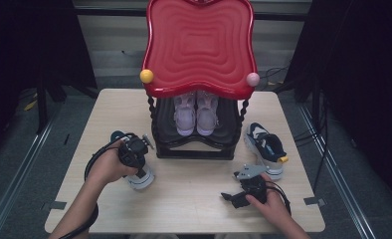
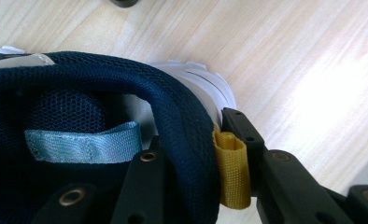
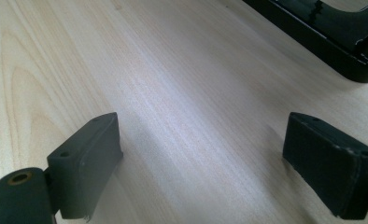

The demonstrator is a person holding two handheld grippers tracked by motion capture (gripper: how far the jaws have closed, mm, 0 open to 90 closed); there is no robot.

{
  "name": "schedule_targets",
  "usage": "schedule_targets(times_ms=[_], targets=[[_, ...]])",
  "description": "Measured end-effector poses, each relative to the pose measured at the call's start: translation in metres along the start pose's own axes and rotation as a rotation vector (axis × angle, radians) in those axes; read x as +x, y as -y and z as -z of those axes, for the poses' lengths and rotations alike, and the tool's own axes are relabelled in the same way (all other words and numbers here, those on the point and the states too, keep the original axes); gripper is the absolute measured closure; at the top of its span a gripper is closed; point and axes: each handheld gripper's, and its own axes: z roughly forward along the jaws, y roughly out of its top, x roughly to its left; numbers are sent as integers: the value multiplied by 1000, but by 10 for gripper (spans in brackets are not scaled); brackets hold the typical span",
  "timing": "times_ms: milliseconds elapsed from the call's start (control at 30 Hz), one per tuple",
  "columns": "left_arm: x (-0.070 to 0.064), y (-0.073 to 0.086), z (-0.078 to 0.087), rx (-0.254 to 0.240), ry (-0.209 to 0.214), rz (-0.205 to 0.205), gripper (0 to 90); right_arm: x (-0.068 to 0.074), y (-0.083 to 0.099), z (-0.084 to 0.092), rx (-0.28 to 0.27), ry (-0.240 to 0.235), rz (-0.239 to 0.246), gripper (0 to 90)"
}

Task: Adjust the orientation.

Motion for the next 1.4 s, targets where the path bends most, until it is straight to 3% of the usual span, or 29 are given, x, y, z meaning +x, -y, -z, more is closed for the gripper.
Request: schedule_targets(times_ms=[300,800,900,1400], targets=[[-4,1,16,-9,19,3,710,0,0,0,0,-1,-4,108],[-12,-5,47,2,19,-49,719,0,0,0,-2,0,-1,107],[-14,-5,52,2,20,-41,722,0,0,0,-2,1,0,107],[-14,-4,85,-4,-13,-50,723,0,0,0,-2,0,-1,107]])
